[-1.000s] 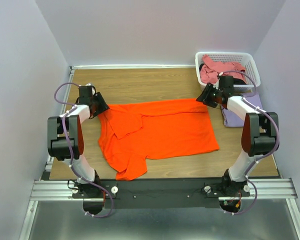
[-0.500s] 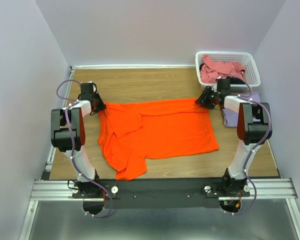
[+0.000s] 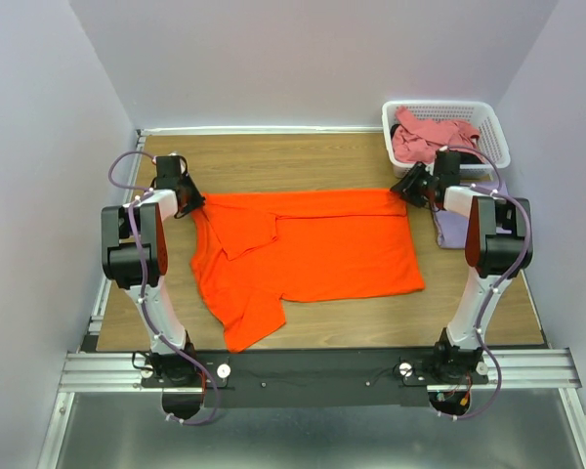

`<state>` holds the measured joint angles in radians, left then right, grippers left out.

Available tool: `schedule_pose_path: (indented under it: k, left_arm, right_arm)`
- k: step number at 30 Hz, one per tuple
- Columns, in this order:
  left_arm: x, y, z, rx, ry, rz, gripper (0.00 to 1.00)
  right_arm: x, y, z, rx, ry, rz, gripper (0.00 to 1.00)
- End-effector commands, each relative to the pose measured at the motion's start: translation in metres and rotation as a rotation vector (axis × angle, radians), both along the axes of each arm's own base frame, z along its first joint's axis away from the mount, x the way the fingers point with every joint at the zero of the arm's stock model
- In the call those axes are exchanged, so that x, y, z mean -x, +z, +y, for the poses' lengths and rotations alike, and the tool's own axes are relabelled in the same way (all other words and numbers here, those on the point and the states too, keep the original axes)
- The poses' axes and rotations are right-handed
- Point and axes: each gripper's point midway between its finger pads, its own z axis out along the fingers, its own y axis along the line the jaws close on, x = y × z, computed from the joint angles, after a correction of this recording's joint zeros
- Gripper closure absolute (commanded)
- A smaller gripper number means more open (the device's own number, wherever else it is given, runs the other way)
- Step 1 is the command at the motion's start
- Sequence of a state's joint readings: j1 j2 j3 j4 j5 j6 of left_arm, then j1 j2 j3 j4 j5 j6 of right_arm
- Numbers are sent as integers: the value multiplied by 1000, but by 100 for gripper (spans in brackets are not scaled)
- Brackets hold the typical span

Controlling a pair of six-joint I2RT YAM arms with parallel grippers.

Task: Fold and stack the t-shirts
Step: Fold the tshirt

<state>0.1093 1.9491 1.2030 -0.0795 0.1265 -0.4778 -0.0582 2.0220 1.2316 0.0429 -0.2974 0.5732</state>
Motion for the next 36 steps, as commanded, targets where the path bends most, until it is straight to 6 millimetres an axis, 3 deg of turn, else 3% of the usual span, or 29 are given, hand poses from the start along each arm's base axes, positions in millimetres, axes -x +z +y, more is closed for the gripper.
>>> schedule_pose_path:
  k: [1, 4, 10, 12, 18, 20, 21, 23, 26, 29, 36]
  left_arm:
    - [6, -4, 14, -28, 63, 19, 88]
    - [6, 9, 14, -30, 65, -13, 83]
    - [4, 55, 13, -48, 53, -113, 55]
    - [9, 67, 12, -55, 52, -133, 51]
    - [31, 94, -11, -56, 9, -189, 52]
    - [38, 100, -33, -64, -46, -204, 54]
    - [40, 100, -38, -67, -60, -203, 55]
    - [45, 100, -72, -78, -144, -204, 55]
    - [55, 84, -100, -86, -202, -166, 55]
    - [60, 64, -114, -78, -231, -115, 55]
    - [60, 20, -112, -93, -223, -8, 58]
  right_arm:
    - [12, -23, -24, 41, -96, 89, 48]
    - [14, -8, -20, 46, -52, 52, 47]
    - [16, 42, -10, 44, 21, -61, 44]
    - [21, 57, -6, 48, 34, -90, 44]
    - [40, 69, 15, 72, 94, -108, 48]
    - [46, 68, 23, 93, 118, -107, 50]
    - [49, 66, 29, 117, 124, -103, 53]
    - [52, 61, 37, 157, 145, -101, 56]
    - [54, 52, 64, 223, 194, -97, 56]
    - [52, 48, 86, 235, 236, -97, 57]
    - [44, 14, 111, 264, 285, -41, 57]
